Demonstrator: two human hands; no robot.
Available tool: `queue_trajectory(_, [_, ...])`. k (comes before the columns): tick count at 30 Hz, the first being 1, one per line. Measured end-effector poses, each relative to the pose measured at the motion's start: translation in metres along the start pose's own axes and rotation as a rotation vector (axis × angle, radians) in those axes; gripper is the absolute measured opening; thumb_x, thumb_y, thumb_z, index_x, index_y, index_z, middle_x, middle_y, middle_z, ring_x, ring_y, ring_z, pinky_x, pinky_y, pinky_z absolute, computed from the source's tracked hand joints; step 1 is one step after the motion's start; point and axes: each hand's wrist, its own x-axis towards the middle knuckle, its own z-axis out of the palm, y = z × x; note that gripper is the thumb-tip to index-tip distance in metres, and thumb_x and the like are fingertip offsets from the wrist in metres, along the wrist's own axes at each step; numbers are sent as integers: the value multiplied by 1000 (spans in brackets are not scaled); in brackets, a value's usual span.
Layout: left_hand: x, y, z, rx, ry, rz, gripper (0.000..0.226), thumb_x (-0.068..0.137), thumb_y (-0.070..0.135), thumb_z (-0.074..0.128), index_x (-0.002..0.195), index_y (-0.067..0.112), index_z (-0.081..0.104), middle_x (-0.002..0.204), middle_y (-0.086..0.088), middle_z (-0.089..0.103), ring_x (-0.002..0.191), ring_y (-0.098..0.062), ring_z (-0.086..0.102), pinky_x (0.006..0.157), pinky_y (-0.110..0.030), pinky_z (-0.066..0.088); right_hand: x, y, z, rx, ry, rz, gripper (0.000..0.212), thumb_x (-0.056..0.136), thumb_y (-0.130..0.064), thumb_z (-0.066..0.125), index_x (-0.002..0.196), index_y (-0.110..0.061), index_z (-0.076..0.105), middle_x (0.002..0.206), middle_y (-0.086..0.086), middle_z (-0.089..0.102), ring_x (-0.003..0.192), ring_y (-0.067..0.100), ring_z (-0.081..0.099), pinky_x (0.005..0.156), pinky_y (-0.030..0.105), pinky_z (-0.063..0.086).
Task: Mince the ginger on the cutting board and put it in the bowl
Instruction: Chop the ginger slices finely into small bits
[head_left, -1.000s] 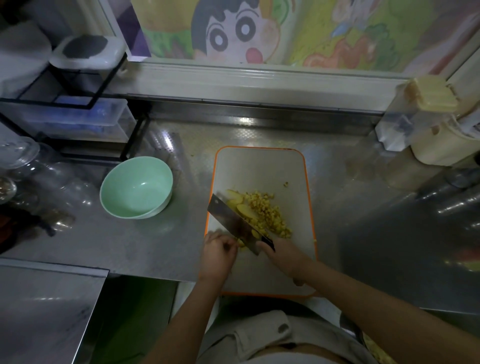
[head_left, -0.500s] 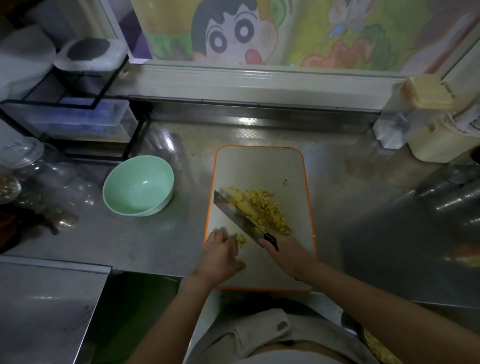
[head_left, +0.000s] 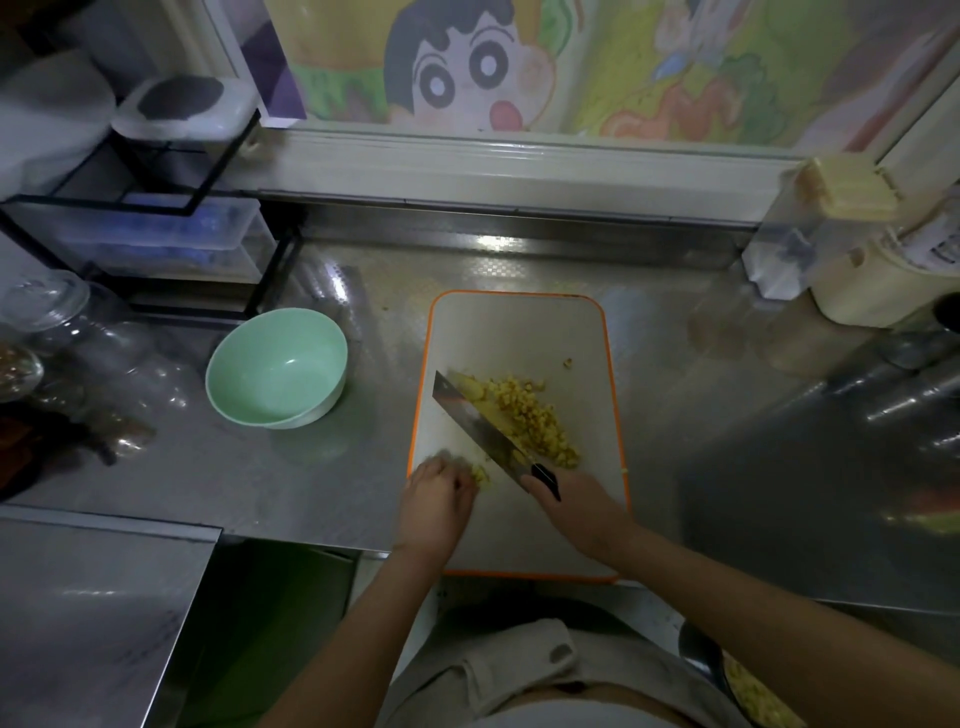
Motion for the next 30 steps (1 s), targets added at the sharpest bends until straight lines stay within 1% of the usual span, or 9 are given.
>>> queue_trajectory(4, [7, 4, 2, -106, 9, -33, 2, 81, 13, 63, 81, 11, 63, 91, -10, 57, 90, -28, 54, 75, -34, 38, -2, -3, -2, -2, 4, -2, 33, 98, -33, 44, 66, -32, 36, 61, -13, 41, 52, 0, 40, 49, 10, 36])
queue_trajectory(6, [7, 2, 6, -167, 35, -50, 6, 79, 10, 64, 79, 13, 59, 85, -6, 55, 83, -27, 54, 69, -32, 39, -2, -5, -2, -17, -1, 4, 34, 98, -34, 44, 65, -31, 35, 60, -12, 41, 51, 1, 40, 48, 10, 35])
queue_trajectory(9, [3, 2, 8, -213, 86, -93, 13, 80, 16, 66, 81, 15, 53, 80, 2, 47, 79, -24, 52, 66, -29, 36, -2, -6, 1, -14, -14, 8, 28, 98, -37, 43, 72, -26, 39, 60, -10, 40, 51, 2, 38, 48, 14, 35])
queue_trajectory(12, [3, 1, 10, -199, 70, -114, 18, 78, 23, 69, 90, 12, 61, 87, -4, 53, 85, -24, 53, 74, -34, 42, -3, -7, 4, -7, -18, 9, 22, 97, -38, 44, 85, -21, 43, 64, -13, 38, 54, 0, 36, 49, 14, 35])
queue_trajectory(15, [3, 0, 12, -176, 45, -118, 22, 74, 22, 70, 93, 11, 66, 92, -7, 58, 93, -24, 53, 80, -27, 37, -1, -6, 7, -9, -6, 22, 32, 96, -43, 44, 100, -13, 55, 80, 1, 58, 65, 10, 49, 61, 22, 38])
queue_trajectory(19, [3, 2, 12, -196, 62, -142, 12, 75, 11, 65, 87, 10, 66, 93, -7, 60, 94, -23, 52, 76, -20, 33, -1, -10, 9, 2, -27, 31, 39, 97, -41, 43, 100, -6, 59, 88, 10, 62, 73, 20, 55, 66, 32, 43])
queue_trajectory(22, [4, 4, 10, -209, 59, -134, 2, 74, 5, 63, 75, 7, 64, 86, -9, 60, 87, -24, 53, 68, -18, 28, -2, -14, 9, 24, -25, 39, 42, 97, -40, 43, 112, -3, 58, 99, 15, 64, 86, 27, 61, 74, 35, 48])
queue_trajectory(27, [8, 0, 12, -229, 42, -162, 4, 70, 5, 66, 69, 9, 66, 83, -8, 63, 84, -25, 57, 68, -18, 32, -4, -16, 8, 25, -55, 62, 39, 97, -38, 43, 104, -3, 59, 92, 14, 63, 83, 26, 60, 69, 33, 44])
queue_trajectory(30, [9, -1, 13, -215, 29, -159, 5, 73, 11, 67, 68, 10, 67, 83, -7, 63, 84, -23, 57, 70, -23, 37, -4, -16, 10, -3, -80, 69, 31, 98, -37, 43, 80, -15, 54, 72, -1, 54, 66, 15, 53, 59, 24, 37])
